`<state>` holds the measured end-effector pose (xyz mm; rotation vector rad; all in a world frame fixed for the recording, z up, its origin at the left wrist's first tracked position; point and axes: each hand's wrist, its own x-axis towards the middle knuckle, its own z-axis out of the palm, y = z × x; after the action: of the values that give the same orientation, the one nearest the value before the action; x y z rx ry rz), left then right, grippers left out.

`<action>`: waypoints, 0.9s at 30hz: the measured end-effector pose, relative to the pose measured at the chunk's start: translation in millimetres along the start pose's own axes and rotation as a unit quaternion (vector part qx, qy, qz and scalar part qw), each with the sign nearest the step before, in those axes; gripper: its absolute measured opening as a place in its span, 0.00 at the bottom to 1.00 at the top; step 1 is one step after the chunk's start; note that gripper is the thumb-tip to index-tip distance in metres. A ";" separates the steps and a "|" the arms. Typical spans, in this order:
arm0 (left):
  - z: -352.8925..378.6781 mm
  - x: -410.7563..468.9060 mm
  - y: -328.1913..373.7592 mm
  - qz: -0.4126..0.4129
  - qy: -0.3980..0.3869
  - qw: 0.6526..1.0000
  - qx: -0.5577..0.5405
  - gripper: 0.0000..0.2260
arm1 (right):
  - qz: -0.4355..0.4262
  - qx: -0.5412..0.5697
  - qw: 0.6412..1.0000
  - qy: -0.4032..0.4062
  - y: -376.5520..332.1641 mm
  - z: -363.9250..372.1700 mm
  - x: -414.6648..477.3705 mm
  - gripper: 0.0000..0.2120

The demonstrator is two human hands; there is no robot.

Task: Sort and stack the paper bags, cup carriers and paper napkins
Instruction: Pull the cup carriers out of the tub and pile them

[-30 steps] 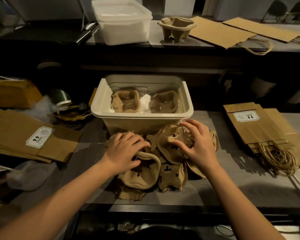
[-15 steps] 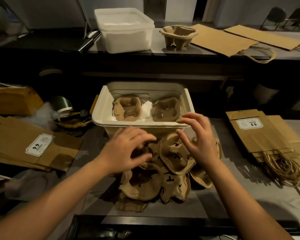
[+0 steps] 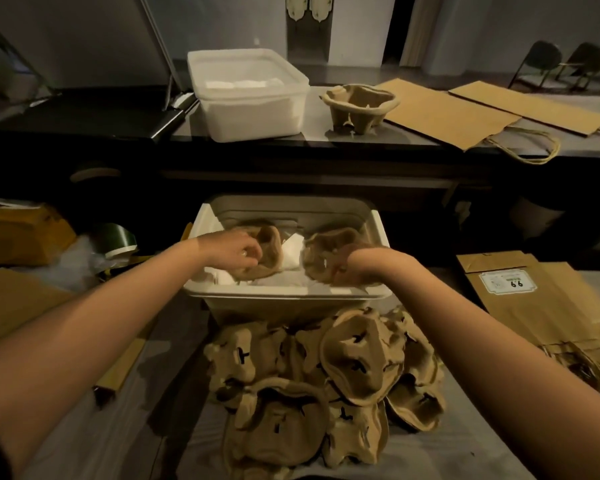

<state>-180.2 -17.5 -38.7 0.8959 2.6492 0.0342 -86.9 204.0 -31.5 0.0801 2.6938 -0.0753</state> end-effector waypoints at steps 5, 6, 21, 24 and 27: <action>11.8 15.0 -3.4 0.014 -0.085 0.989 0.124 0.14 | -0.009 -0.032 0.999 -0.026 1.4 6.3 29.1 0.15; 13.9 17.9 -3.8 0.021 -0.087 0.987 0.134 0.13 | -0.012 -0.046 0.998 -0.038 0.6 8.3 31.5 0.16; 24.7 8.9 5.2 -0.002 -0.179 0.976 0.125 0.17 | -0.039 -0.125 0.988 0.085 -7.5 13.8 17.6 0.10; 22.1 1.9 3.5 -0.002 -0.188 0.974 0.124 0.18 | -0.023 -0.086 0.989 0.117 -11.2 10.7 12.6 0.07; 18.8 -2.5 3.0 -0.014 -0.205 0.965 0.160 0.20 | -0.016 -0.052 0.990 0.130 -14.6 7.4 9.3 0.07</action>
<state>-170.4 -18.2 -55.2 0.8516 2.3073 -0.5417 -93.1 189.4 -41.6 0.0146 2.9546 0.0708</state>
